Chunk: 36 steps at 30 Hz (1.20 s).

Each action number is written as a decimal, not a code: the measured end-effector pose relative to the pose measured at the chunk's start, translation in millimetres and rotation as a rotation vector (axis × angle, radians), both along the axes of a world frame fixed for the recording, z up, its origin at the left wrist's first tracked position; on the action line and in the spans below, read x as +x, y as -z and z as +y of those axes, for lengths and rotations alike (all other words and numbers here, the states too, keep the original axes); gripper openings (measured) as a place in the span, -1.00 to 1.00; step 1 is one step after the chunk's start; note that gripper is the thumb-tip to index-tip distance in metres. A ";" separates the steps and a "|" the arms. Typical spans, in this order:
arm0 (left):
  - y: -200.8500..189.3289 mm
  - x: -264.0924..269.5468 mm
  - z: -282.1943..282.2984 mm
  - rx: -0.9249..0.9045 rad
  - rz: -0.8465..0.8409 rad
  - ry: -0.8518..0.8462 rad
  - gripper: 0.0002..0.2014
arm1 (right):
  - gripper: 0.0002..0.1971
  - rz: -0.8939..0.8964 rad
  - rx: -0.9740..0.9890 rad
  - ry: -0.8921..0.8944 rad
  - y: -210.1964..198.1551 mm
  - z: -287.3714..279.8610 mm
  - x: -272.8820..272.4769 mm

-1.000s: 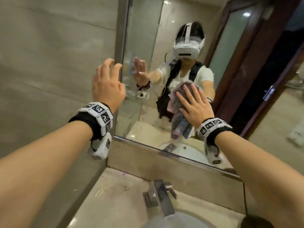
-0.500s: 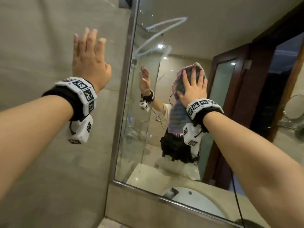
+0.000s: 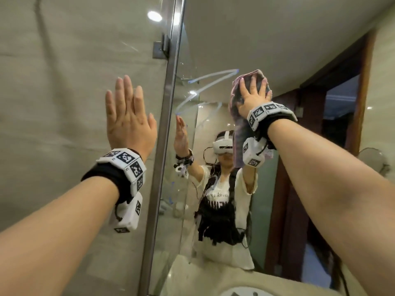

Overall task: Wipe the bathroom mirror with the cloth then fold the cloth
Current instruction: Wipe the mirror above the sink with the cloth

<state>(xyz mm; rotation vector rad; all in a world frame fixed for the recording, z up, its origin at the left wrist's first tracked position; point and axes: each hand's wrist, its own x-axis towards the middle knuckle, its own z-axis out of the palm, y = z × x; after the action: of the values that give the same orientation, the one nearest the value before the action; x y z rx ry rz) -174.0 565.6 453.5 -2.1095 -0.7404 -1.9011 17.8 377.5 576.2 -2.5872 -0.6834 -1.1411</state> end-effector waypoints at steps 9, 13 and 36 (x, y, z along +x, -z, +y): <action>1.0 3.4 4.4 -0.004 -0.003 -0.028 -0.30 | -0.25 -0.086 -0.019 0.011 -27.7 37.8 -3.8; 1.3 4.5 4.1 -0.016 -0.008 -0.020 -0.25 | -0.29 -0.149 -0.163 -0.011 -30.9 65.4 -8.8; 2.7 5.1 4.9 -0.011 0.022 -0.103 -0.27 | -0.13 -0.233 -0.405 -0.032 -40.9 157.8 -23.5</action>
<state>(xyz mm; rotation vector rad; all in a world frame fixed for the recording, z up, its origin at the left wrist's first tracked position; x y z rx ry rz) -168.9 570.5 450.8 -2.0530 -0.8404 -1.8217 -5.7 535.3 617.1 -2.7719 -1.1059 -1.4371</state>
